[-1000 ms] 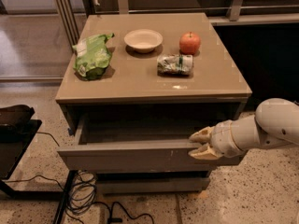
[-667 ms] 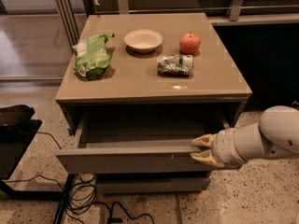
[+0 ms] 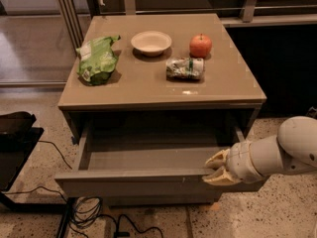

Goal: Open top drawer

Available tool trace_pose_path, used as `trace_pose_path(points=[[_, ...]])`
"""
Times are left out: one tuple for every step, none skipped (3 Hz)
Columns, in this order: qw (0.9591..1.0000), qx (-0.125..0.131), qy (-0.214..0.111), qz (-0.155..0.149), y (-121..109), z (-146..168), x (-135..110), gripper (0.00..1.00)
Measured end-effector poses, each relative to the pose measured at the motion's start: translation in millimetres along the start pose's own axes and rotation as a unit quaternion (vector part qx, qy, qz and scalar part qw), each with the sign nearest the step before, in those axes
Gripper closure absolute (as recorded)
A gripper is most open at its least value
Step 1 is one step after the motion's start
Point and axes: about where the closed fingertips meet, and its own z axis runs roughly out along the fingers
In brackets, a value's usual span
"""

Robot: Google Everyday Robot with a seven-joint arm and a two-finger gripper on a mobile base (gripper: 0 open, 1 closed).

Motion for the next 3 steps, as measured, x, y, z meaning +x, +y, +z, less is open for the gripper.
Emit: trace_pose_path(points=[[1.0,-0.001,0.004,0.003,14.2,-6.6,1.7,1.0],[1.0,-0.001,0.004,0.002,14.2,-6.6,1.6,0.82],[1.0,-0.001,0.004,0.002,14.2,-6.6,1.6,0.59]])
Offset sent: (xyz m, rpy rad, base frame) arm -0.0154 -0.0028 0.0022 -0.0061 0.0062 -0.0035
